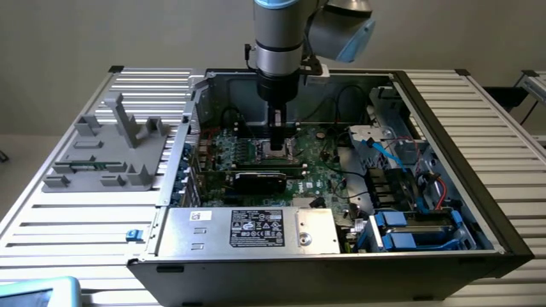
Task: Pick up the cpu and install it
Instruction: 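Place the cpu into insertion slot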
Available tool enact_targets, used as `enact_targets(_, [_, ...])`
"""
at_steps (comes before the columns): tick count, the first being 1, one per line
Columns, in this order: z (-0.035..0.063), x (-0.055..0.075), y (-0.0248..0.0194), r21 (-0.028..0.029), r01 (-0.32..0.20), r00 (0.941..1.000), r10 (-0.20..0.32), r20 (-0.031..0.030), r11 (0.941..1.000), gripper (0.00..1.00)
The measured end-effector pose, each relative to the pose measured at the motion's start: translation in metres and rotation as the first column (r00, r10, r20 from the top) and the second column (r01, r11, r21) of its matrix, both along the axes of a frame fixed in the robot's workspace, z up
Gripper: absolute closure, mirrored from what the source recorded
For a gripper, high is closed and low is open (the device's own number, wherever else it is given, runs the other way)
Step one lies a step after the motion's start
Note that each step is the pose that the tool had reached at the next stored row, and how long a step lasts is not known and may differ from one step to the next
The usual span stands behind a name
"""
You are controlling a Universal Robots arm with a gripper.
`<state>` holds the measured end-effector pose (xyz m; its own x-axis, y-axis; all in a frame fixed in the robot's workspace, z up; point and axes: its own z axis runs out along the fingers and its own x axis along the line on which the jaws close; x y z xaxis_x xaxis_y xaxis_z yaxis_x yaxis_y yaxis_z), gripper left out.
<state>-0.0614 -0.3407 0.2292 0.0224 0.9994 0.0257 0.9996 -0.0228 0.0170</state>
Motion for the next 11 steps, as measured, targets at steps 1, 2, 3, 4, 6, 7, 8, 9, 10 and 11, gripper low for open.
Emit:
enact_targets(1, [0.0011,0.0008,0.0000,0.0000,0.000,1.0000,0.000,0.0000,1.0000,0.37])
enact_targets(2, [0.0023,0.0017,-0.0001,0.0000,0.000,1.0000,0.000,0.0000,1.0000,0.37])
enact_targets(3, [0.0040,0.0026,-0.0001,0.0000,0.000,1.0000,0.000,0.0000,1.0000,0.37])
enact_targets(4, [0.0057,0.0035,-0.0001,0.0000,0.000,1.0000,0.000,0.0000,1.0000,0.37])
enact_targets(6, [0.0092,0.0044,-0.0001,0.0000,0.000,1.0000,0.000,0.0000,1.0000,0.37])
enact_targets(7, [0.0100,0.0044,-0.0001,-0.0001,0.000,1.0000,0.000,0.0000,1.0000,0.37])
enact_targets(8, [0.0100,0.0045,-0.0001,0.0001,0.000,1.0000,0.000,0.0000,1.0000,0.37])
enact_targets(9, [0.0100,0.0045,-0.0001,0.0001,0.000,1.0000,0.000,0.0001,1.0000,0.37])
enact_targets(10, [0.0100,0.0045,-0.0001,0.0001,0.000,1.0000,0.000,0.0001,1.0000,0.37])
enact_targets(11, [0.0100,0.0045,-0.0001,0.0001,0.000,1.0000,0.000,0.0001,1.0000,0.37])
